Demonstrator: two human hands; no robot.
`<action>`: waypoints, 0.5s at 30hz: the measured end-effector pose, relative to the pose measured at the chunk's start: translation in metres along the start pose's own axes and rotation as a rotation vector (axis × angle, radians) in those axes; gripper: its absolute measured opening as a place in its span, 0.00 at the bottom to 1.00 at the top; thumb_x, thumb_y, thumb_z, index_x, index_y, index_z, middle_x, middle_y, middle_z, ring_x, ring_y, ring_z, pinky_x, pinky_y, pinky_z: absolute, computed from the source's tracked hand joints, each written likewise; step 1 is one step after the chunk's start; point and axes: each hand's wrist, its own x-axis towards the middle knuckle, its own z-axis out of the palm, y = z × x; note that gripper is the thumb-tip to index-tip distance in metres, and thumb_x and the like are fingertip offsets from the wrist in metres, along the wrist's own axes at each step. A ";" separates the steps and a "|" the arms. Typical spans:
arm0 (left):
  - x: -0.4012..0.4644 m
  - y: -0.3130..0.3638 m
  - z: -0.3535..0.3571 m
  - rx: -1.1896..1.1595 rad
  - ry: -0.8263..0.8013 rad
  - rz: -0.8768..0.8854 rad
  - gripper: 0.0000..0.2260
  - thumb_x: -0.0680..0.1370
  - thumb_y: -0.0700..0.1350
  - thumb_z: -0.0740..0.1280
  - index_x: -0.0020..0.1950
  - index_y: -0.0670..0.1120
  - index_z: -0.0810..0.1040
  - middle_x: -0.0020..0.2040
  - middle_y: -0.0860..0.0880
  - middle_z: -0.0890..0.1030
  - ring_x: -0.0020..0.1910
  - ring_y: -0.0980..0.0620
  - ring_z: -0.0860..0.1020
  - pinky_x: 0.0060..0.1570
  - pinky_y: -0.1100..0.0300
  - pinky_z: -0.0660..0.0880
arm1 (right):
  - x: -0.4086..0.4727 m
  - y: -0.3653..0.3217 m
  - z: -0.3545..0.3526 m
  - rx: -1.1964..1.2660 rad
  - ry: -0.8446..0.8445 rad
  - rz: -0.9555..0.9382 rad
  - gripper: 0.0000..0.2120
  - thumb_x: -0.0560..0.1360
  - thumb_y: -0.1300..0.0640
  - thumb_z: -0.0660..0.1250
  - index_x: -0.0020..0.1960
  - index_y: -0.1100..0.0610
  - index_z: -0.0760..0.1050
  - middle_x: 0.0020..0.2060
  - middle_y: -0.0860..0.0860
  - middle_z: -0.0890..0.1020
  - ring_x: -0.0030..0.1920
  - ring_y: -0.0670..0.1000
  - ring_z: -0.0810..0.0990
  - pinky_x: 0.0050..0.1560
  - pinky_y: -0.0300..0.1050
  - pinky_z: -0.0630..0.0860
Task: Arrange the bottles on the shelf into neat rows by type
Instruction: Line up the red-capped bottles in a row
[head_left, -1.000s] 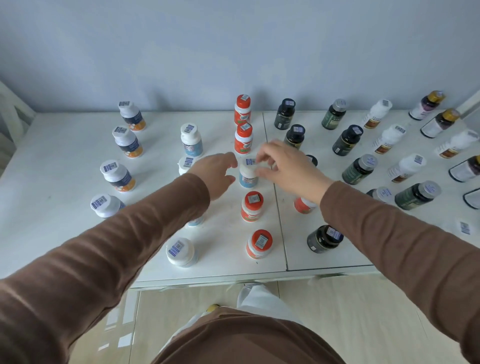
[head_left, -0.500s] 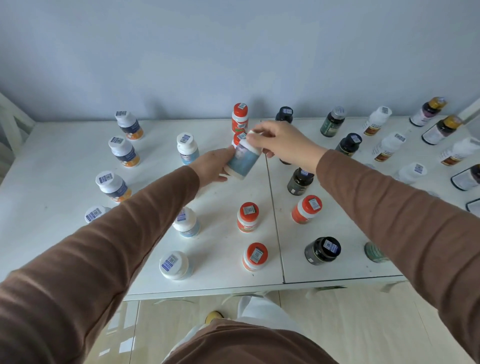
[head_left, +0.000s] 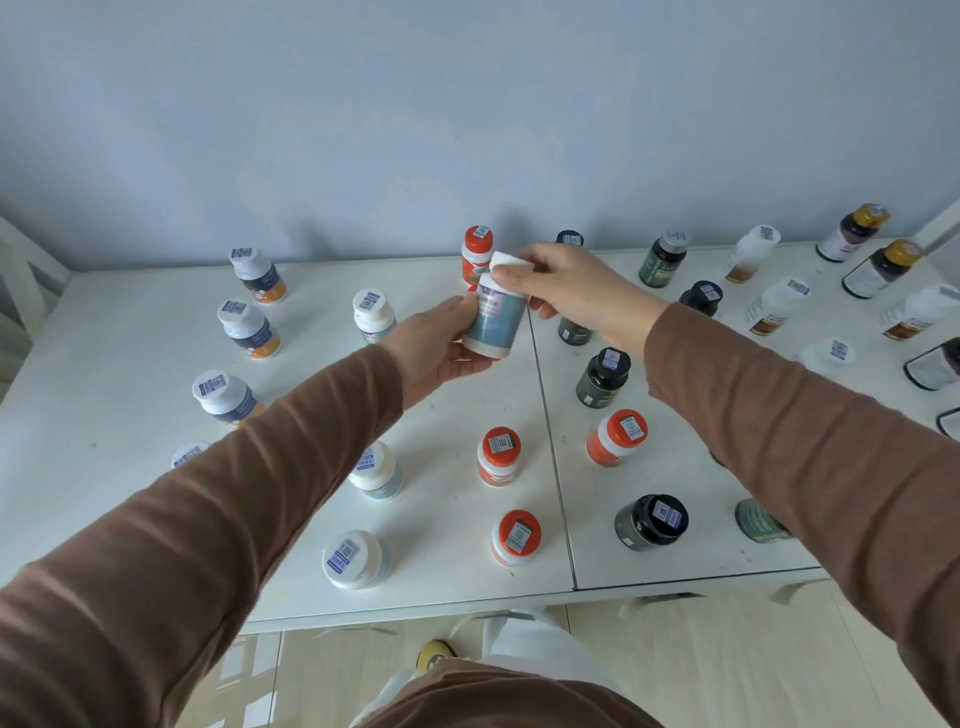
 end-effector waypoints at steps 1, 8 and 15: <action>-0.001 0.001 -0.001 0.053 0.002 0.042 0.13 0.82 0.50 0.57 0.62 0.46 0.73 0.59 0.43 0.78 0.55 0.47 0.79 0.61 0.52 0.75 | 0.002 -0.002 0.000 -0.044 0.011 -0.053 0.15 0.76 0.44 0.68 0.57 0.52 0.78 0.44 0.47 0.80 0.41 0.44 0.77 0.43 0.40 0.75; 0.006 0.041 -0.041 0.526 0.165 0.265 0.14 0.79 0.44 0.64 0.64 0.44 0.74 0.58 0.47 0.79 0.55 0.52 0.76 0.62 0.58 0.70 | 0.043 -0.037 0.011 -0.187 0.096 -0.296 0.12 0.70 0.52 0.72 0.53 0.49 0.78 0.46 0.41 0.82 0.42 0.38 0.77 0.42 0.31 0.70; 0.034 0.067 -0.126 1.198 0.490 0.195 0.17 0.77 0.45 0.65 0.67 0.48 0.74 0.65 0.49 0.76 0.64 0.48 0.73 0.61 0.58 0.66 | 0.132 -0.056 0.060 -0.485 0.057 -0.307 0.17 0.70 0.47 0.72 0.55 0.52 0.76 0.49 0.47 0.81 0.48 0.49 0.77 0.44 0.41 0.65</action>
